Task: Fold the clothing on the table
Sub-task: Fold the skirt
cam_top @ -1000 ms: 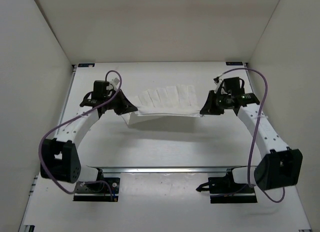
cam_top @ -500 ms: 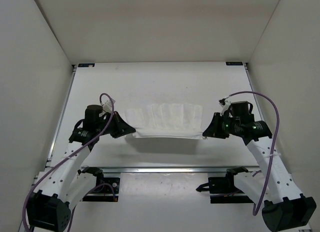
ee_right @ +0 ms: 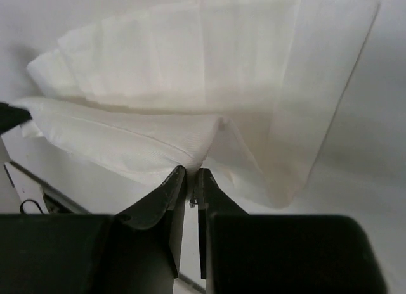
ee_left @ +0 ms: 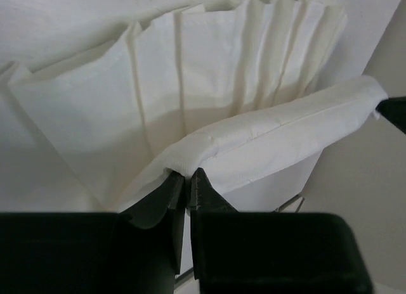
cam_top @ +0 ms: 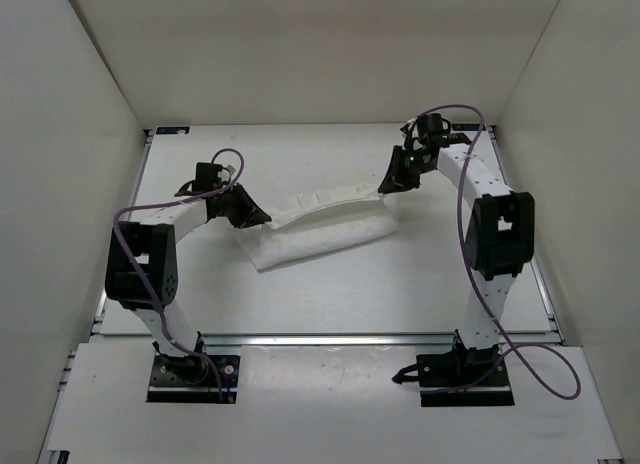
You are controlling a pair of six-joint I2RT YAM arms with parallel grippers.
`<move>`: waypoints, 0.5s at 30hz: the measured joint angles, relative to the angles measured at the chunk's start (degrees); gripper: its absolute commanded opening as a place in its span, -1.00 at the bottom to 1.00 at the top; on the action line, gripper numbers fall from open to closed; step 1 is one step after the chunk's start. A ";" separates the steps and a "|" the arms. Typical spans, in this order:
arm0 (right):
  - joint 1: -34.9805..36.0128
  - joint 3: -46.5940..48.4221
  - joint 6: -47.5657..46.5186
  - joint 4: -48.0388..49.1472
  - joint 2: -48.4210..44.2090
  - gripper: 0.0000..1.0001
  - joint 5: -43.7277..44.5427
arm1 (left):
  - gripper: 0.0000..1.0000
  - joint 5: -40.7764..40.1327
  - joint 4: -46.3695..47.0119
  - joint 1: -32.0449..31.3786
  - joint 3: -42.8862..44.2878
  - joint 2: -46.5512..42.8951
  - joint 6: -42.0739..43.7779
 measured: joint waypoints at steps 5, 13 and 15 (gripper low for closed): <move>0.52 12.96 -0.28 0.79 14.49 0.26 2.21 | 0.27 0.13 3.45 2.67 0.37 3.48 -0.96; -0.63 -6.01 0.63 8.59 -0.48 0.39 3.96 | 0.37 -0.22 5.11 4.22 -4.48 -7.87 -0.04; -1.77 -12.87 1.33 12.57 -5.42 0.46 3.15 | 0.39 -0.76 4.79 3.04 -7.17 -11.93 0.87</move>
